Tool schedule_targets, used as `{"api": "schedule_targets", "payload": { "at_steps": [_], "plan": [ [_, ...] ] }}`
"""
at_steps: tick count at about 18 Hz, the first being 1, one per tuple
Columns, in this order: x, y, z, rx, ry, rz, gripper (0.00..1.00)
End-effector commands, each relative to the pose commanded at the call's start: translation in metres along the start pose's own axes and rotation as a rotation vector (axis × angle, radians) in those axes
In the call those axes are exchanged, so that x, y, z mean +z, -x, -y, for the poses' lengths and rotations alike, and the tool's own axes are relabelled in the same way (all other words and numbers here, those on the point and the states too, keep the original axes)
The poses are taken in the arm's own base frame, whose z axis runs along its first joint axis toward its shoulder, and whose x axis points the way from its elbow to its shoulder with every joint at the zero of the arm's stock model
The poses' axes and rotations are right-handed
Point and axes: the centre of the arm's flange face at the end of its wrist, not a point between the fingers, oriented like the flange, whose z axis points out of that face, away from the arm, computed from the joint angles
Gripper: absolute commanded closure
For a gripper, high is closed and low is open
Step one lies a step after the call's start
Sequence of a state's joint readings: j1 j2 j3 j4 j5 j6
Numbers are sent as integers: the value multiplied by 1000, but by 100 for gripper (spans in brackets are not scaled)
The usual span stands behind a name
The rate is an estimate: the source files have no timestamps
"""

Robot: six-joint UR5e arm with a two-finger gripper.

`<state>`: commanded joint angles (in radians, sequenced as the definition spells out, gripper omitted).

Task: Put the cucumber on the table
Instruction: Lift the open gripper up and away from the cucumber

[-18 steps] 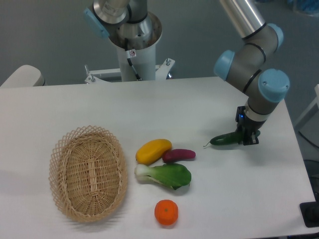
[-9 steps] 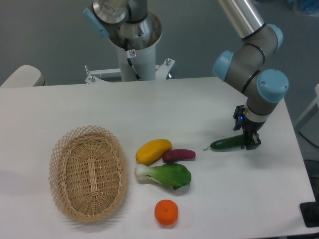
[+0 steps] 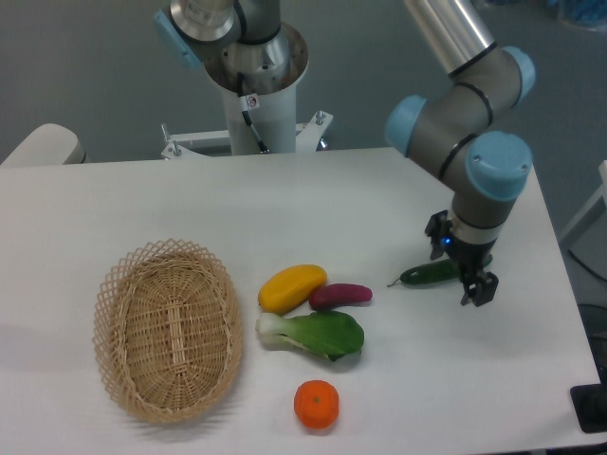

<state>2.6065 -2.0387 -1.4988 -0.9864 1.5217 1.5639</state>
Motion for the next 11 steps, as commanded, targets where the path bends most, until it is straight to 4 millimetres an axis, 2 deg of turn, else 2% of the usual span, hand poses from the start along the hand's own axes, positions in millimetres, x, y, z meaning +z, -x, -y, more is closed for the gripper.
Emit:
{"api": "schedule_targets", "payload": {
  "at_steps": [3,7,9,11],
  "plan": [
    [-29,10,42,-111,-16,60,0],
    [-57,-2,85,-101,-46,93,0],
    [-69,-3,101,-160,-63,113,0],
    [-74,1,107,-175,-57,126,0]
  ]
}}
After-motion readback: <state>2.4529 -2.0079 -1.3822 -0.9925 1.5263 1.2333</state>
